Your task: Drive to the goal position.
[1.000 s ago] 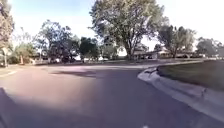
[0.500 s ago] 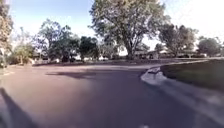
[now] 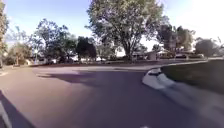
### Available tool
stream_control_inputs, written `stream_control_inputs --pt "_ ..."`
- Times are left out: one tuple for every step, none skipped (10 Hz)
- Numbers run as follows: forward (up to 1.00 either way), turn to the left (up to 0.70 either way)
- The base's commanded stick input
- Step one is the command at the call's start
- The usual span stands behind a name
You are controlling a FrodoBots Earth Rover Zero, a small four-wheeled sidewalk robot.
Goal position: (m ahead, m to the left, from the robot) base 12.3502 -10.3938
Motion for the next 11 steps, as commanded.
stream_control_inputs --pt "1.0 0.0" --pt "1.0 0.0" --pt "1.0 0.0" --pt "1.0 0.0" --pt "1.0 0.0" --pt "1.0 -0.01" --pt "1.0 -0.09" --pt "1.0 -0.31" --pt "1.0 -0.23" --pt "1.0 -0.09" --pt "1.0 0.0"
